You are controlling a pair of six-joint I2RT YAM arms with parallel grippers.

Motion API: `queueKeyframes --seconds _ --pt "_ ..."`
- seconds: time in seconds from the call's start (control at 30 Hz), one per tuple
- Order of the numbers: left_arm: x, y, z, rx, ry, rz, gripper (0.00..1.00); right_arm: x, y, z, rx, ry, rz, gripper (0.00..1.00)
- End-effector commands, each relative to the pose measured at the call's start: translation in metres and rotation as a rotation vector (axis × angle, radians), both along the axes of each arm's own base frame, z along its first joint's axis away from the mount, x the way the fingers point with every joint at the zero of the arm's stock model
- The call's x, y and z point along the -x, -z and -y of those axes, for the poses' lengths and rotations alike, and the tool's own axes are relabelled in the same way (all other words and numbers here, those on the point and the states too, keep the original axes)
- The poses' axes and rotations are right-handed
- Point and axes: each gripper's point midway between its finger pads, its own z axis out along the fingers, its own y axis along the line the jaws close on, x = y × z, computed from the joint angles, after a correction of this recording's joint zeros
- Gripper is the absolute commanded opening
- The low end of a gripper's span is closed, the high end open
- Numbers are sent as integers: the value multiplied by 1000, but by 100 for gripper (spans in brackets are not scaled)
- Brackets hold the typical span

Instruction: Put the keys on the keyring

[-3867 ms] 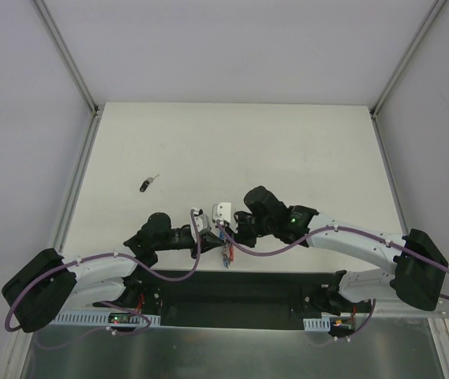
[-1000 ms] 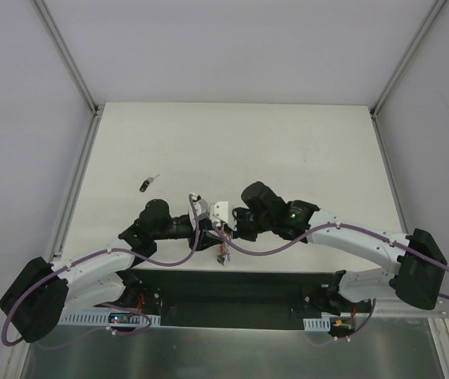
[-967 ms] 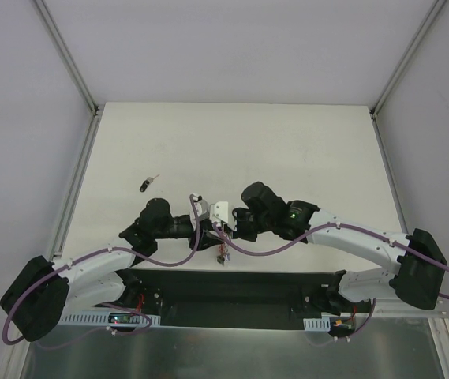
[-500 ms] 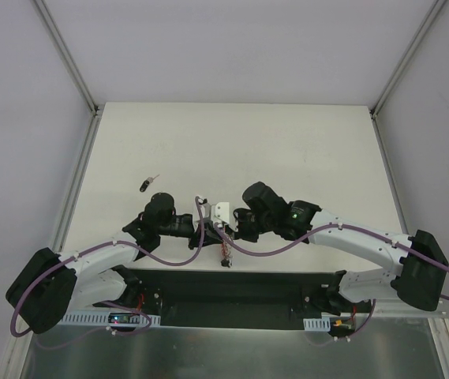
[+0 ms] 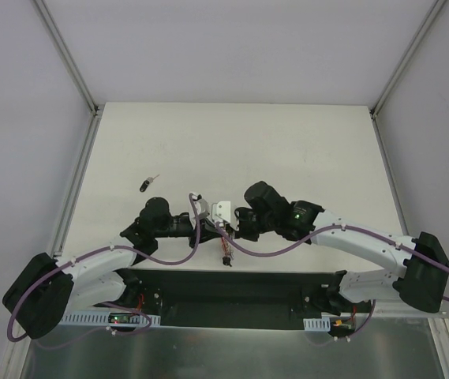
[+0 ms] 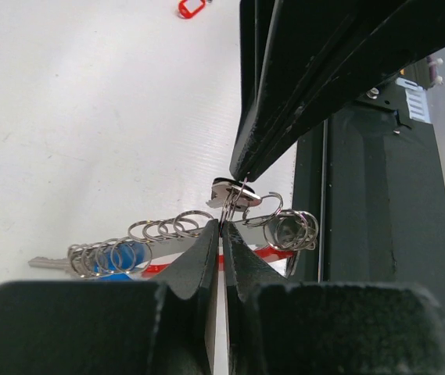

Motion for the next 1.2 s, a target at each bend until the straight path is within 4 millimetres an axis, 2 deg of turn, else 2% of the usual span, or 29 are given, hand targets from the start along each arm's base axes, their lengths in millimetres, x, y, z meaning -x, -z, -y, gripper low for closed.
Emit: queueKeyframes --seconds 0.0,0.07,0.1,0.13,0.2,0.33,0.53,0.57,0.6,0.67,0.77,0.93,1.17 --pt "-14 -29 -2 109 -116 42 0 0 -14 -1 -47 10 27 1" --pt "-17 -26 -7 122 -175 21 0 0 -10 2 -34 20 22 1" --pt "-18 -37 -9 164 -190 51 0 1 -7 2 -27 20 18 1" --pt "-18 -33 -13 170 -217 45 0 0 -5 2 -25 25 16 1" --pt "-18 -45 -15 229 -239 63 0 2 -3 0 -30 22 9 1" --pt "-16 -49 -20 283 -265 73 0 7 2 -8 -40 5 -15 1" --pt "-14 -42 -22 281 -267 56 0 2 -4 -14 -57 11 14 1" --pt "-14 -38 -22 268 -266 53 2 1 -5 -13 -58 13 22 1" --pt "-13 -37 -22 261 -262 56 8 0 -7 -14 -62 14 32 1" --pt "-12 -30 -23 228 -256 64 28 -4 -12 -14 -62 20 53 1" --pt "-9 -22 -25 185 -231 98 38 -8 -17 -15 -62 18 81 1" --pt "4 -20 -20 142 -116 161 42 -10 -23 -16 -72 8 100 1" --pt "3 -21 -9 99 -15 187 45 -6 -25 -15 -74 -4 100 1"
